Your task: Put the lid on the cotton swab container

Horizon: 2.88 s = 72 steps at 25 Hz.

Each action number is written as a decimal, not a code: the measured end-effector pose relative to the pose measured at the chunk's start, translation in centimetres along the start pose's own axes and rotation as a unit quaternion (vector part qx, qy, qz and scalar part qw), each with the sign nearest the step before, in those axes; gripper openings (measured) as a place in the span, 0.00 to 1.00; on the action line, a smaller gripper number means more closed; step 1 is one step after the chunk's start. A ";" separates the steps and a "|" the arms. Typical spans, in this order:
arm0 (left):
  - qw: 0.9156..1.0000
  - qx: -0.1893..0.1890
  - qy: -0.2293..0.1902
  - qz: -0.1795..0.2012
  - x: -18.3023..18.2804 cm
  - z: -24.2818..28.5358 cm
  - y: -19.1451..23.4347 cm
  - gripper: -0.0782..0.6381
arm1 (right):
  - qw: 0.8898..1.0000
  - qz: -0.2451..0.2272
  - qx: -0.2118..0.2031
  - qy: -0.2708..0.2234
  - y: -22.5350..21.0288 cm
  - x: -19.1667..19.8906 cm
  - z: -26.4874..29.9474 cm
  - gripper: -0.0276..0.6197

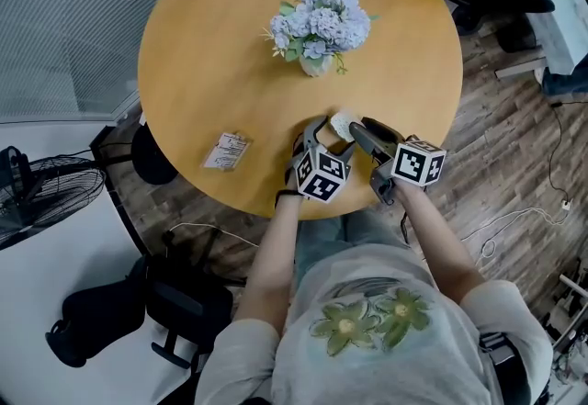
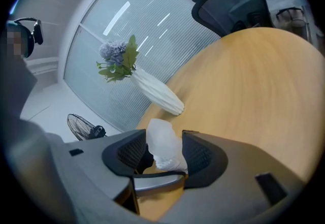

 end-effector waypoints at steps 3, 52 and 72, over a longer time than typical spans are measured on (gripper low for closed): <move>1.000 0.003 0.002 0.003 -0.1 0.1 -0.1 0.59 | 1.000 -0.005 -0.006 0.003 0.1 0.0 0.1 0.38; 1.000 0.008 0.023 0.006 0.0 0.2 -0.2 0.57 | 0.989 -0.133 -0.028 0.053 1.3 0.2 0.6 0.35; 1.000 0.008 0.023 0.006 0.1 0.2 -0.2 0.56 | 0.985 -0.159 0.000 0.062 1.0 0.3 0.8 0.25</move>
Point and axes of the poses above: the fingertips, and each gripper's own axes: z forward along the fingers, y to its left, x out of its underside, the point moved 6 cm from there along -z, backward along the fingers, and after that the axes turned 12 degrees about -y, right-handed, at the moved point
